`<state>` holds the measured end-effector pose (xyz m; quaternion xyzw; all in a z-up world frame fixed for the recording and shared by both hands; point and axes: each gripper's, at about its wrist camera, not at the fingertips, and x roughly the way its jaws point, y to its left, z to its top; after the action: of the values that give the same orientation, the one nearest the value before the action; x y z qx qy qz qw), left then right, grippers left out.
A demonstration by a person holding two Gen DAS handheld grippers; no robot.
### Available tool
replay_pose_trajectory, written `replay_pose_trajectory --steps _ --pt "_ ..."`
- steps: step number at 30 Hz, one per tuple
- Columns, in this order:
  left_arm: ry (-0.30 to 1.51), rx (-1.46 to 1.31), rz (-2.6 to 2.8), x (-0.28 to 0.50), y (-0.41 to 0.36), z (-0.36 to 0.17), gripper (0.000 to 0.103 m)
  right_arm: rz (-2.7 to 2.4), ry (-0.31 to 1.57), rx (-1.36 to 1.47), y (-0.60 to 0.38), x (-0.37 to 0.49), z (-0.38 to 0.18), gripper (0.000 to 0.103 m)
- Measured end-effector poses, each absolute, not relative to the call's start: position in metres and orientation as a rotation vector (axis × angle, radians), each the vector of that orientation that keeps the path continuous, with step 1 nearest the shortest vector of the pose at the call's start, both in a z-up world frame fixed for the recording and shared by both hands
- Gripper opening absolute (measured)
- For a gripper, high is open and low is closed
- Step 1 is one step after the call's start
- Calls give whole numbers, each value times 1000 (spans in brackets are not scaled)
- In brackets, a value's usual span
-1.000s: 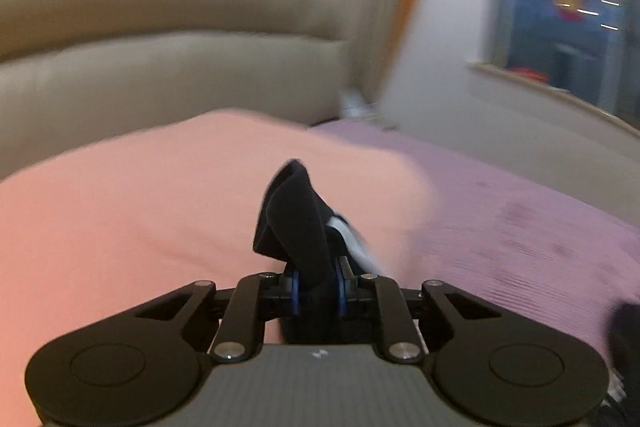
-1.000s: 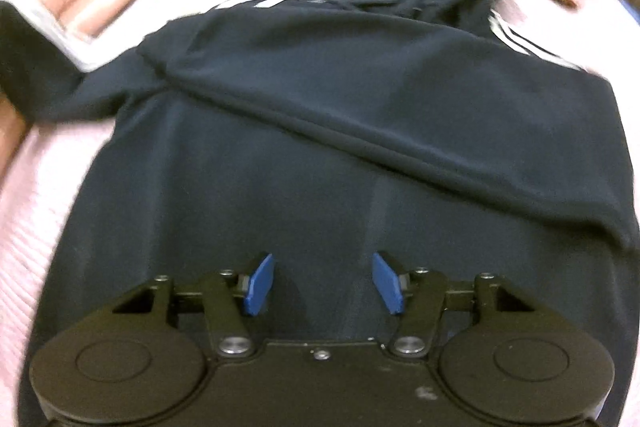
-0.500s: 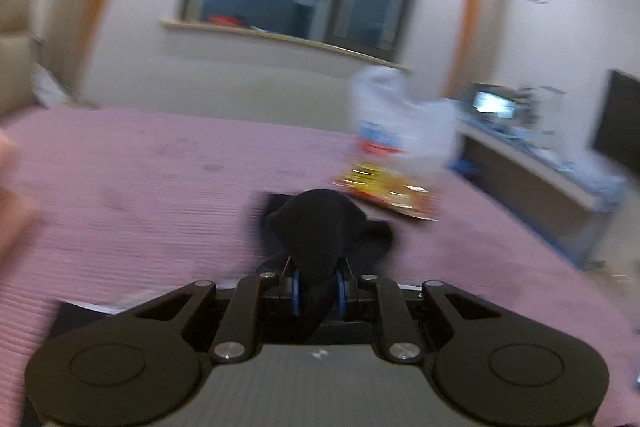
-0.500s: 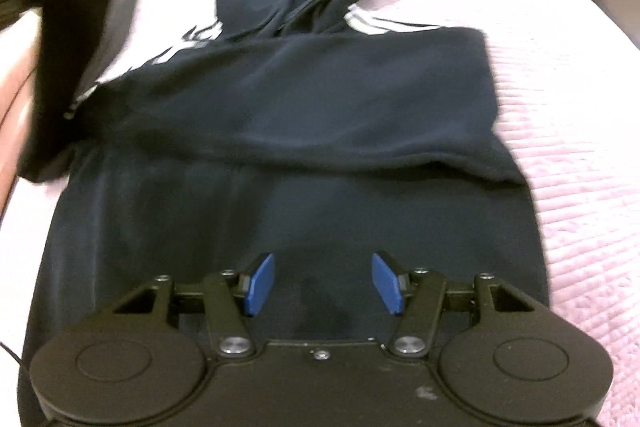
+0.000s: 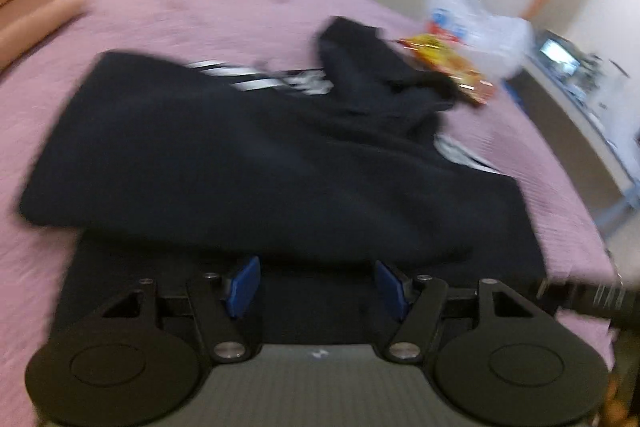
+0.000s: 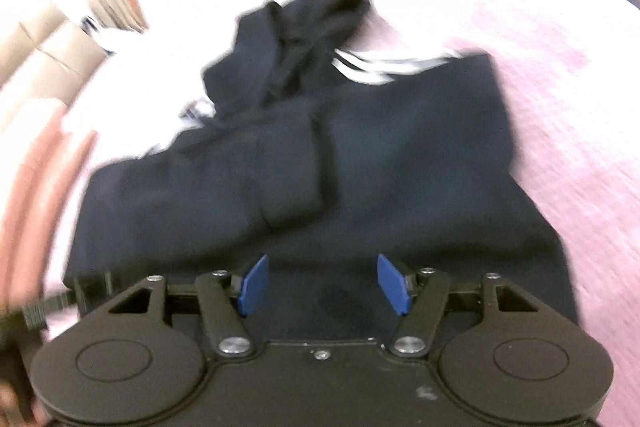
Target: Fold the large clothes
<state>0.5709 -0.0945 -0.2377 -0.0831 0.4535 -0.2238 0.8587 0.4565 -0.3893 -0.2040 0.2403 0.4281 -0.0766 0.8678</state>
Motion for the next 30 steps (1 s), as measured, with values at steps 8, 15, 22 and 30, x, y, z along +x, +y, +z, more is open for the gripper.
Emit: replay_pose_trajectory --steps 8,15,22,30 --pt "1009 -203 -361 578 -52 -257 52 -77 929 532 -399 539 -232 77" --pt "985 -196 -379 575 -46 -243 50 11 943 509 -383 546 -241 36" --pt "901 -146 -388 588 -66 -217 43 -20 801 326 -374 526 -178 14" --pt "809 -95 -406 622 -101 -199 45 -411 793 199 -437 476 -139 32"
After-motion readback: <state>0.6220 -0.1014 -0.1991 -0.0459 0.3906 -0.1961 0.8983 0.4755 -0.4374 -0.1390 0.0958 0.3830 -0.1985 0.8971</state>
